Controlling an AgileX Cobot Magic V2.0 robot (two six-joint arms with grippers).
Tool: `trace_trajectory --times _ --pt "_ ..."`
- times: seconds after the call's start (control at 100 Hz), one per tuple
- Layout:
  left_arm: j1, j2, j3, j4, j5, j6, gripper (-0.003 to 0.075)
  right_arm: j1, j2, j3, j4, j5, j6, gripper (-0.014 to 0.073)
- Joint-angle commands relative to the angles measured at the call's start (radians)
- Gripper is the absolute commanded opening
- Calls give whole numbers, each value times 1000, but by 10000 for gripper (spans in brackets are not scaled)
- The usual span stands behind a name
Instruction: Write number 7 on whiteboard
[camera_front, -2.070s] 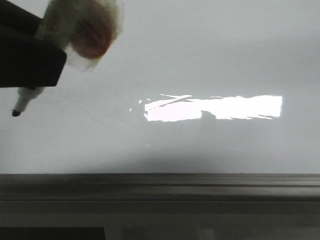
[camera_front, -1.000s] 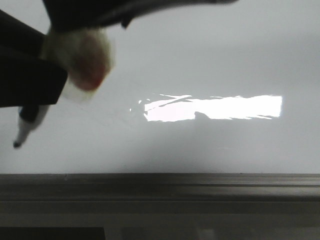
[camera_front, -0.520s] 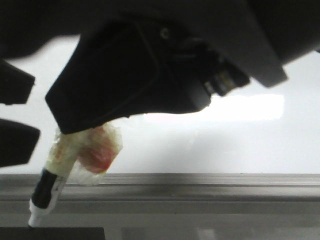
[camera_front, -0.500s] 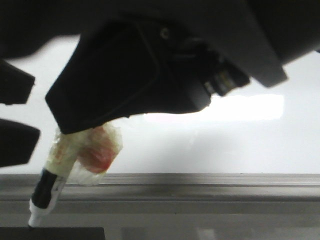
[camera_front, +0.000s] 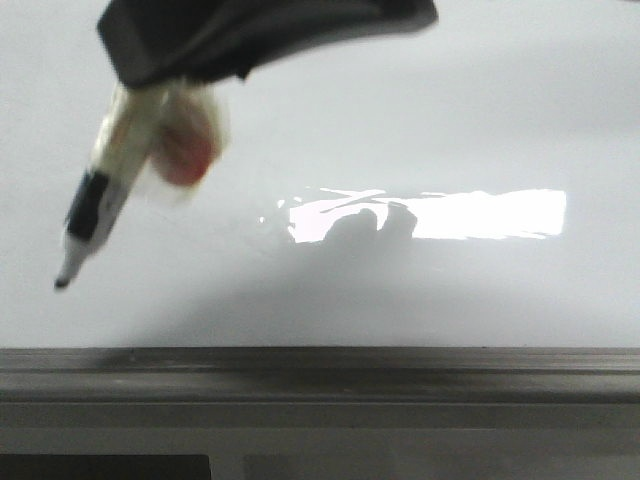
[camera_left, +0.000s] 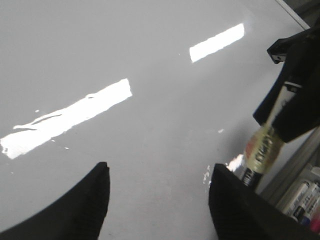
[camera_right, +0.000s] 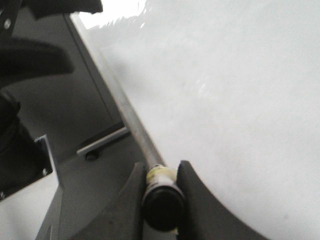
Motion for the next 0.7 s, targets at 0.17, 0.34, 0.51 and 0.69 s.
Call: trace_trajectory --times 0.17,0.34,0.51,0.69 --pt "39 1 -34 -43 -129 -16 405 -132 70 -229 10 6 -8 -64" --pt "39 1 -34 -6 -121 -16 405 -183 175 -343 6 59 -8 -64" --pt "39 1 -34 -6 -121 -16 405 -208 229 -360 -3 62 -8 -64" --pt "39 1 -34 -6 -121 -16 405 -254 212 -360 -43 84 -8 -42"
